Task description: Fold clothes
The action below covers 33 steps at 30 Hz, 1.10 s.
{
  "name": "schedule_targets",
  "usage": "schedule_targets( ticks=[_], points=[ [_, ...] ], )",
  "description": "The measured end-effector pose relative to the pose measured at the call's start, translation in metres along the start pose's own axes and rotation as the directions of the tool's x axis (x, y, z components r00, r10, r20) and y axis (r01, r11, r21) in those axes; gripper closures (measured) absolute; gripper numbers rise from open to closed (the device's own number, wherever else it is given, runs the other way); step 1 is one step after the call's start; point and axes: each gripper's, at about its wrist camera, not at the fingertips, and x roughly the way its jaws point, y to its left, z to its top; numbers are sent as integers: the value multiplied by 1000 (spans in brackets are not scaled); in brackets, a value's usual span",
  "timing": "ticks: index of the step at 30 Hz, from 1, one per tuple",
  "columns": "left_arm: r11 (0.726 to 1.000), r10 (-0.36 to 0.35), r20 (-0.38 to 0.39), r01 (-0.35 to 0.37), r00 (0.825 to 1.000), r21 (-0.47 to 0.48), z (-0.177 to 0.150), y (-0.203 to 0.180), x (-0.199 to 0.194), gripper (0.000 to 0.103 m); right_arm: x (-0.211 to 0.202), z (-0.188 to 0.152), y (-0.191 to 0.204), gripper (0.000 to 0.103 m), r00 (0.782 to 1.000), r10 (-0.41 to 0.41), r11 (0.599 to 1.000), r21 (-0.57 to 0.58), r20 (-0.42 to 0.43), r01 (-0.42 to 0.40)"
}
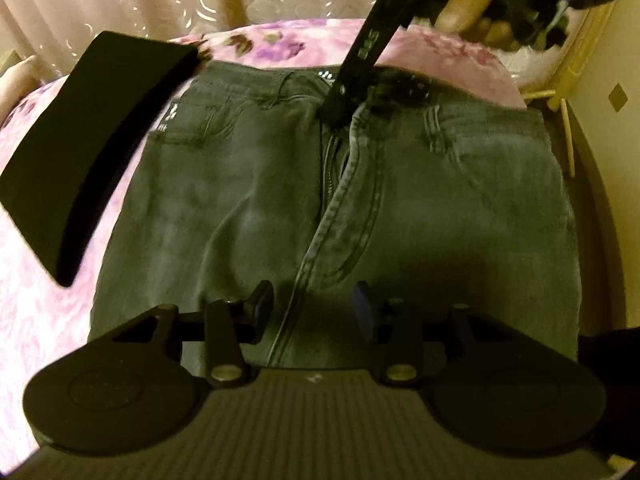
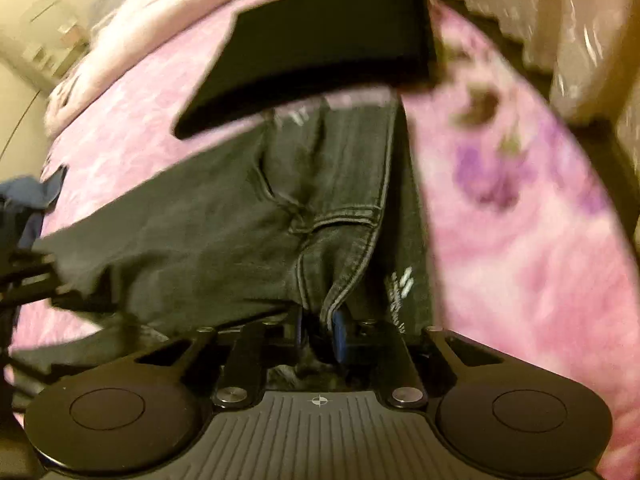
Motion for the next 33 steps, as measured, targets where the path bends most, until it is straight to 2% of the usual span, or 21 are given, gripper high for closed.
schedule_targets(
  ticks=[2,3,4,6,8,9,10,11,12,14,17,20,21,22,23,25,26,30,33],
  points=[
    [1000,-18,24,19,1000,-22,11,-2,1,64,-20,7,2,94,1000,-24,999,-35,1,24],
    [999,-29,28,30,999,-32,17,-3,5,64,-23,10,0,103,998,-70,996,-49,0,70],
    [999,-36,25,37,999,-35,22,-4,12,64,-19,14,-7,103,994,-106,994,-40,-9,106],
    [998,-43,-2,43,999,-36,27,-9,30,64,1,15,-26,102,995,-79,996,36,-61,81],
    [998,-44,-21,43,999,-44,26,-9,41,64,13,10,-23,101,994,-83,997,-4,-65,83],
    [998,-45,-30,43,999,-48,25,-9,46,64,11,6,-20,98,996,-81,997,-11,-48,81],
    [998,-45,-38,43,998,-53,24,-9,51,63,4,1,-20,87,997,-70,997,12,-22,70],
    [997,-46,-47,43,998,-57,23,-9,56,63,-4,-4,-20,65,998,-60,998,35,4,59],
    [997,-51,-45,49,998,-64,22,-8,56,63,-12,-9,-22,47,998,-51,997,61,32,49],
    [997,-58,-28,56,998,-61,20,-6,51,63,-31,-24,-20,45,997,-31,995,99,77,23],
    [997,-65,30,66,997,-31,26,-6,42,63,-43,-49,-9,46,997,-3,998,69,79,-3],
    [996,-87,49,88,995,-13,34,-6,45,63,-26,-57,-4,46,999,-9,1000,24,45,8],
    [996,-92,46,93,995,-6,37,-6,49,63,-18,-59,-5,49,999,-17,1000,7,38,17],
    [995,-99,39,99,994,1,38,-6,52,63,-9,-61,-6,58,999,-26,1000,-15,30,27],
    [994,-106,30,106,994,7,39,-7,54,63,-2,-61,-6,81,999,-43,999,-32,19,43],
    [993,-119,16,118,993,25,41,-9,58,63,-2,-60,-9,89,999,-42,999,-22,8,42],
    [991,-128,21,128,992,30,42,-10,56,63,-8,-59,-8,93,999,-42,999,-15,9,42],
    [984,-177,66,176,982,33,48,-11,45,58,-56,-53,15,95,997,-58,998,-34,50,60],
    [984,-175,83,176,981,-3,53,-5,45,58,-62,-39,35,99,993,-98,986,-133,61,105]
  ],
)
